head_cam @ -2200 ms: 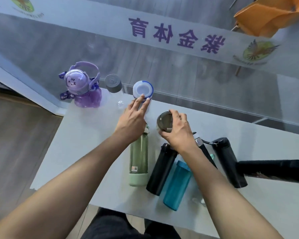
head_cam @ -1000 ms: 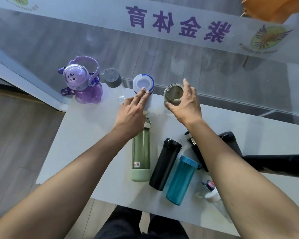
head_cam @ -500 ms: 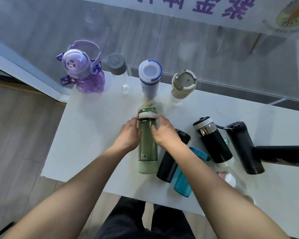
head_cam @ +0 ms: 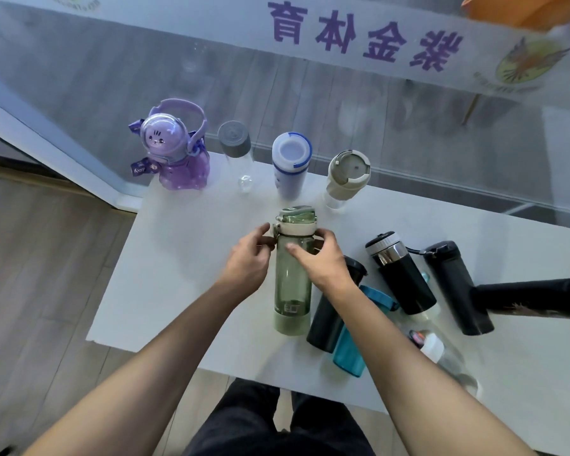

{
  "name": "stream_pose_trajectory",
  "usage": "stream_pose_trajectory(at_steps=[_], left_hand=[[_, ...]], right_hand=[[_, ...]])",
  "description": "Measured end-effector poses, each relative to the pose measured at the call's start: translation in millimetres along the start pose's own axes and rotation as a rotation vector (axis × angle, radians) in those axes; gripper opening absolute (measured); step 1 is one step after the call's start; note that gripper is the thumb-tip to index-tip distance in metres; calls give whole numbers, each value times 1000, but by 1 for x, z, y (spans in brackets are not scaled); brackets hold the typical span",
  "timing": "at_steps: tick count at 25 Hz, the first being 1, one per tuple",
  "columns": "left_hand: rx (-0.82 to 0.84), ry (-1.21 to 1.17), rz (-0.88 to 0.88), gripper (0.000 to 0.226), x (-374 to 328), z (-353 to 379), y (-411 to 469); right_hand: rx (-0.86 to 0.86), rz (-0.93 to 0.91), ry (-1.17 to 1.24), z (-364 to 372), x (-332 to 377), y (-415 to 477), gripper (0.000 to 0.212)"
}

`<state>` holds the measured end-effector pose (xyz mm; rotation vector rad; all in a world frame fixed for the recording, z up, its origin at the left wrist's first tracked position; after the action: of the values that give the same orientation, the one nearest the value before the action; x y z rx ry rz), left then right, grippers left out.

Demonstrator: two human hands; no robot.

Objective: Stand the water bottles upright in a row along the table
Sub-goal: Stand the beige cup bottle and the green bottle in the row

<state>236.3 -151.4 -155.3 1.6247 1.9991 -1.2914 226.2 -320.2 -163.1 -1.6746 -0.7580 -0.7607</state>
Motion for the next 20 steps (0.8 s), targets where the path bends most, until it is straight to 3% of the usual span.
stream_pose_trajectory(at_steps=[3,11,15,20], left_hand=[[-38,-39,111,52,-14,-11,-21],[-59,-159,241,48,-33,-22,-58],[-22,-162,219,46,-42,-19,-57],[7,-149,350,51,-73,-27,-53]], right_hand=[[-13,-160,-12,-11,17,-21,86],[-38,-403,-13,-31,34,-67,78],[-1,-457,-75,-36,44,-72,66],[-64,-475,54,-60,63,-79,65]])
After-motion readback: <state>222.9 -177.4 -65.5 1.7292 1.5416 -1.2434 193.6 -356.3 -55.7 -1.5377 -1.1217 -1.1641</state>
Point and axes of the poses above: each hand's wrist, its own y-axis towards the middle knuckle, its own z-axis out of the palm, x = y × z, the point moved 2 cm from there along y, towards the middle knuckle, and after that the axes turned 13 degrees about y, right-handed, at the moved point
